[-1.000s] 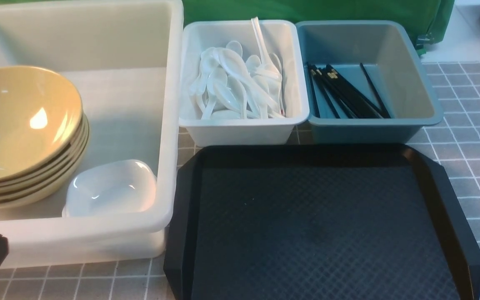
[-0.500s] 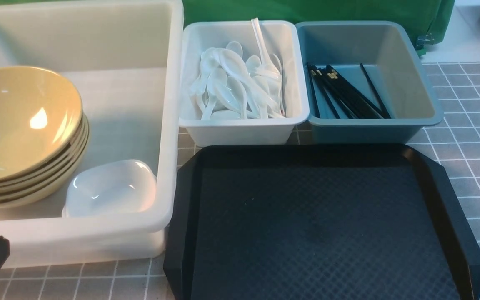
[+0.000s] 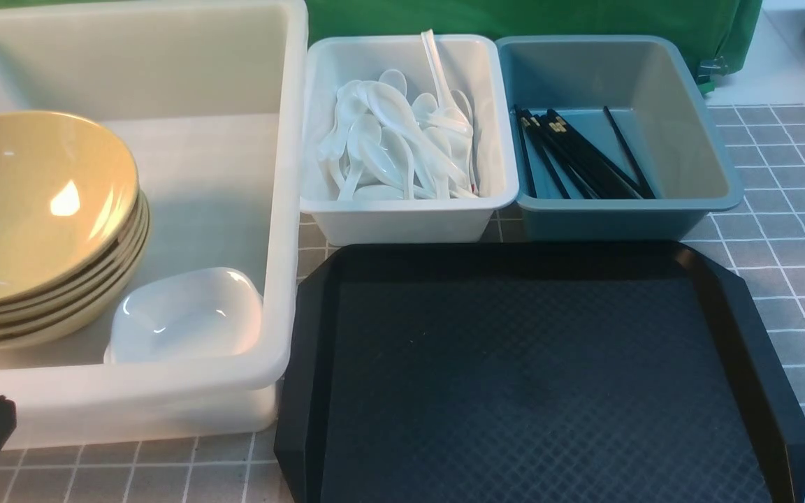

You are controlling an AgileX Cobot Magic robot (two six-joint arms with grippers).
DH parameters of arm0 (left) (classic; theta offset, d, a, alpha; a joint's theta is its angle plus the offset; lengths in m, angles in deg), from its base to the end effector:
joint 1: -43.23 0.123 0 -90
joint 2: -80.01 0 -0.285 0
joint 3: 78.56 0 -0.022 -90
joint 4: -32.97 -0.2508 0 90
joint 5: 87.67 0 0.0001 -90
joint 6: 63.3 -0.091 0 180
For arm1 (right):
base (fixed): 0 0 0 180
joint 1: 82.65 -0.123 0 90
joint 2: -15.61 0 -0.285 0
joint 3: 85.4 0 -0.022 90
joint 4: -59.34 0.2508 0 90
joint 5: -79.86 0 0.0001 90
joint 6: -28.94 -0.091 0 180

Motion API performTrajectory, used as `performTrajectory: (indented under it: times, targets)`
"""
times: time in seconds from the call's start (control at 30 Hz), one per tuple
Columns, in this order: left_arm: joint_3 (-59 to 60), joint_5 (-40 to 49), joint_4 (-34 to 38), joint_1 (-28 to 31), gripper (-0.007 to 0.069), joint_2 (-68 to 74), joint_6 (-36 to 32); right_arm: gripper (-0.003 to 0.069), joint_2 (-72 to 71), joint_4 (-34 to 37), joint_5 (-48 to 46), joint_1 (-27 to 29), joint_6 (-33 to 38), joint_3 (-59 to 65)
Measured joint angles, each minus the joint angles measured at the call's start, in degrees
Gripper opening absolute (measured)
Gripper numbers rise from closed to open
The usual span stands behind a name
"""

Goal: On grey table put chopsticks spoon bowls plates into blue grey white boxes.

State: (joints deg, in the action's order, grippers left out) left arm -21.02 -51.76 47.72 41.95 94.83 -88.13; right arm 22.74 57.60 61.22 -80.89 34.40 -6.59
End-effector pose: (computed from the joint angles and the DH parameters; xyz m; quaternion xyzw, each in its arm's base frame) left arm 0.0424 -0.0146 0.2659 0.1424 0.7920 -0.0008 0.5937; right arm 0.0538 -0.0025 0.1751 -0.0339 0.7903 -0.0511 0.6096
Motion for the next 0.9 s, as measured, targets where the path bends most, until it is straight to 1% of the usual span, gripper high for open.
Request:
performTrajectory:
  times: [0.23,0.3,0.37,0.4,0.43,0.47,0.5,0.63,0.73,0.9]
  targets:
    - [0.97,-1.02,-0.07,0.00,-0.0008,-1.29,0.00,0.0045,0.00,0.00,-0.07,0.00,0.00,0.00]
    - [3.35,-2.05,-3.62,0.54,-0.0008,-5.87,0.20,0.0045,0.00,0.00,-0.07,0.00,0.05,0.00]
    - [5.48,-4.06,-8.61,1.59,-0.0008,-7.54,3.27,0.0045,-0.04,0.00,-0.07,0.00,0.05,0.00]
    - [6.72,-5.10,-10.24,2.38,-0.0008,-7.76,6.46,0.0045,-0.04,0.00,-0.07,0.00,0.05,0.00]
    - [8.19,-5.93,-11.86,3.58,-0.0008,-7.81,11.77,0.0045,-0.04,0.00,-0.07,0.00,0.05,0.00]
    - [8.45,-5.99,-12.04,3.74,-0.0008,-7.81,12.55,0.0045,-0.04,0.00,-0.07,0.00,0.05,0.00]
    - [10.10,-6.41,-12.98,4.57,-0.0008,-7.81,16.55,0.0045,-0.04,0.00,-0.07,0.00,0.05,0.00]
    - [15.76,-9.73,-13.55,4.63,-0.0008,-7.81,23.50,0.0045,-0.04,0.00,-0.07,0.00,0.05,0.00]
    - [19.68,-12.31,-11.77,4.11,-0.0008,-7.81,24.83,0.0046,-0.04,0.00,-0.07,0.00,0.05,0.00]
    - [20.67,-15.62,-9.90,2.60,-0.0008,-7.81,24.83,0.0046,-0.04,0.00,-0.07,0.00,0.05,0.00]
